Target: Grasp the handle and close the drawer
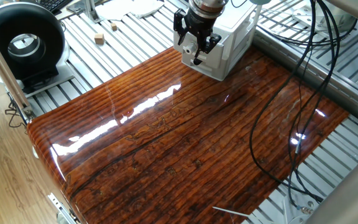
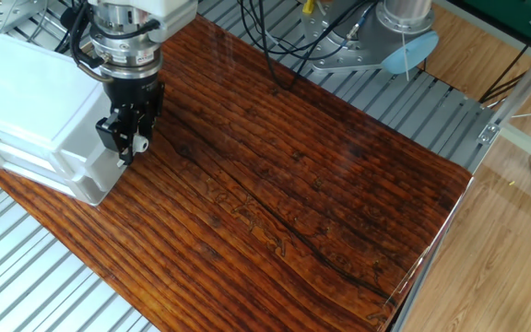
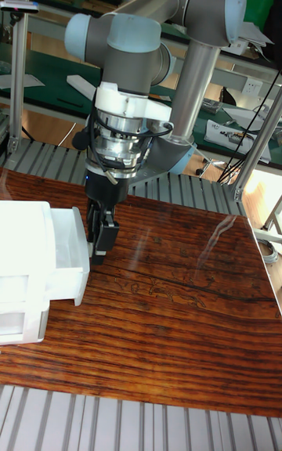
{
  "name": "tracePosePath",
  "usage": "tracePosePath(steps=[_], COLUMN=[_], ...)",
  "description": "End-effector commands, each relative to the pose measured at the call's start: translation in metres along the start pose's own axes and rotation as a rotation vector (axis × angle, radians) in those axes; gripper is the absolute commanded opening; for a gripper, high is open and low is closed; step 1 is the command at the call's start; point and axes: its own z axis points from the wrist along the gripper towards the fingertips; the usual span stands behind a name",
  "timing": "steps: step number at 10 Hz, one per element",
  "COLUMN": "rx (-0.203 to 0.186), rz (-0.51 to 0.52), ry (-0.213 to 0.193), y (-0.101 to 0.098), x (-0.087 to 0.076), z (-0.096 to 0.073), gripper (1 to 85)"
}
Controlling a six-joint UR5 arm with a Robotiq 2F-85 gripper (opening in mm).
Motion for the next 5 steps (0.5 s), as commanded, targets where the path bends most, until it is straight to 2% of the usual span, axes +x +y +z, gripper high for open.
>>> tracePosePath(steps=[1, 5], rx=[0.009, 0.020], rz=[0.014, 0.014], ry=[-0.011, -0.010], y=[-0.0022, -0.0049], x=[-0.0005, 0.0002], z=[-0.0016, -0.0017], gripper=[49.0, 43.0])
